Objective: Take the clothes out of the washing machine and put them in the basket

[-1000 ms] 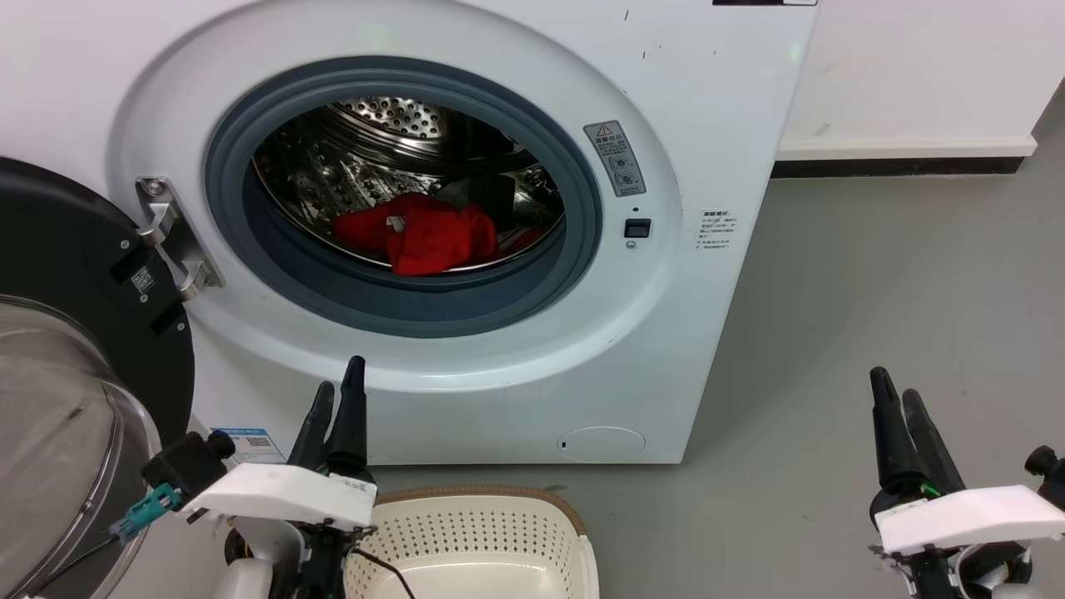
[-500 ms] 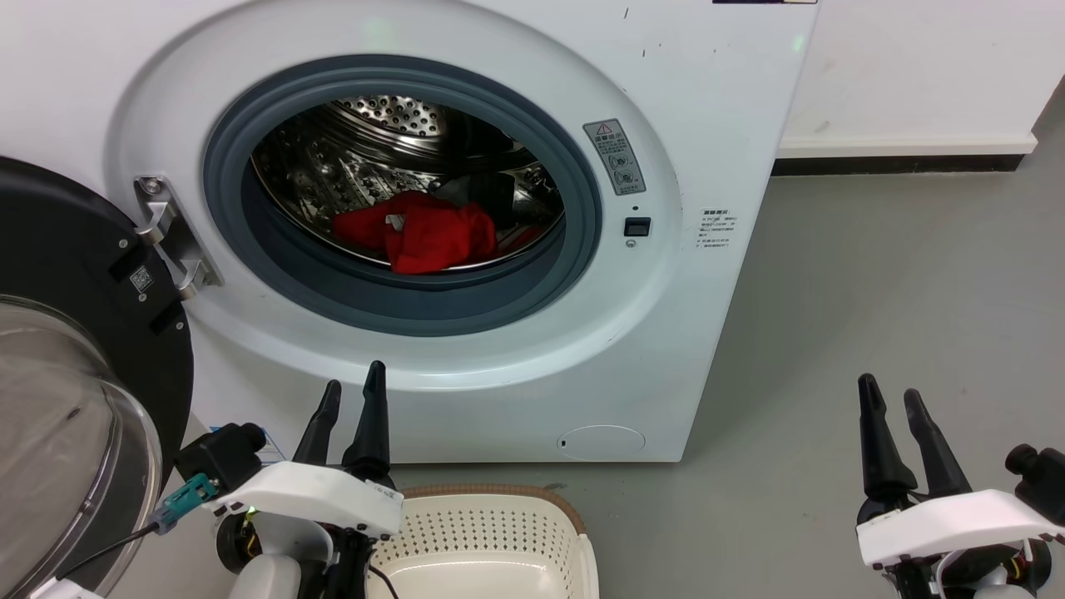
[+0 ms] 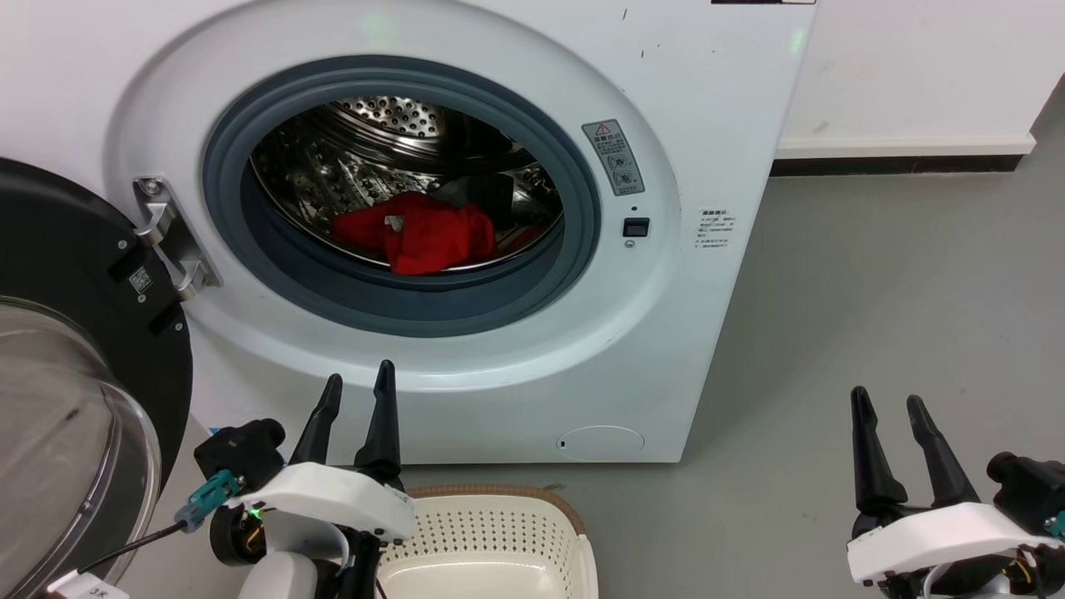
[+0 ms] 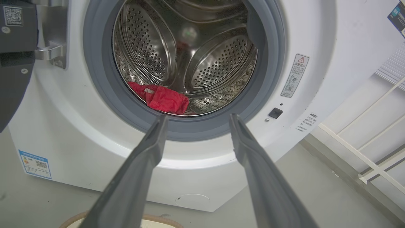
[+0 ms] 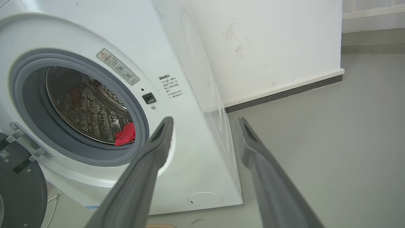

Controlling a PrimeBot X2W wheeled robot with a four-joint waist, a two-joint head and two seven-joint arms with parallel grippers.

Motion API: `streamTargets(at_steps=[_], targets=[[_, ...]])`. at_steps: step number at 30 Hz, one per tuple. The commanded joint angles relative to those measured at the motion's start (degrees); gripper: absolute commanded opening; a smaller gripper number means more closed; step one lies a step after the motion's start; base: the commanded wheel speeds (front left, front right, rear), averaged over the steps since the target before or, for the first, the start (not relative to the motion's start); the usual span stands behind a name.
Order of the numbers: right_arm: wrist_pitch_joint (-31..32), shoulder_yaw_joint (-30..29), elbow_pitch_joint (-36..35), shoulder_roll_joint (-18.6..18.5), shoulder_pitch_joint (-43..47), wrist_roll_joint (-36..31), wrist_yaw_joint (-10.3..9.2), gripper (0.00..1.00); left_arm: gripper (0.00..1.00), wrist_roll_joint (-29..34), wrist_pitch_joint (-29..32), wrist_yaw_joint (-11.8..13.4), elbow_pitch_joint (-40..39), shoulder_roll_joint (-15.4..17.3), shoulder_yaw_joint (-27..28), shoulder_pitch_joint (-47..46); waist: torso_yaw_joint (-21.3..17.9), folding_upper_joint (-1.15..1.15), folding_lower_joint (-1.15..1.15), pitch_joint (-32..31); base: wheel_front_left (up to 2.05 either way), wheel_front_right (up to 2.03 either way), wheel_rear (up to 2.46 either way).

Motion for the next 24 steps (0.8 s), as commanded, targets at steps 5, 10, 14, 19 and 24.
streamTargets(at_steps=[5, 10, 14, 19, 24], targets=[[-1.0, 0.2, -0.1, -0.2, 0.5, -4.6, 0.00, 1.00, 1.00, 3.9, -1.2, 0.6, -0.5, 0.1, -0.5, -0.8, -0.2, 0.00, 0.00, -0.1, 0.00, 0.00, 0.00], [-1.3, 0.4, -0.1, -0.2, 0.5, -7.6, 0.00, 1.00, 1.00, 6.5, -1.8, 0.7, -0.5, 0.1, -1.0, -0.7, -0.3, 0.00, 0.00, -0.2, 0.00, 0.00, 0.00], [-1.6, 0.4, -0.3, -0.2, 0.6, -9.9, 0.00, 1.00, 1.00, 8.5, -2.3, 1.1, -0.6, 0.1, -1.5, -0.7, -0.3, 0.00, 0.00, -0.1, 0.00, 0.00, 0.00], [-2.1, 0.5, -0.3, -0.2, 0.7, -12.5, 0.00, 1.00, 1.00, 10.8, -3.0, 1.3, -0.4, 0.1, -1.8, -0.9, -0.3, 0.00, 0.00, 0.0, 0.00, 0.00, 0.00], [-2.6, 0.7, -0.4, -0.2, 0.9, -14.9, -0.01, 1.00, 1.00, 12.9, -3.7, 1.7, -0.5, 0.1, -1.9, -0.7, -0.3, 0.00, 0.00, -0.1, 0.00, 0.00, 0.00]])
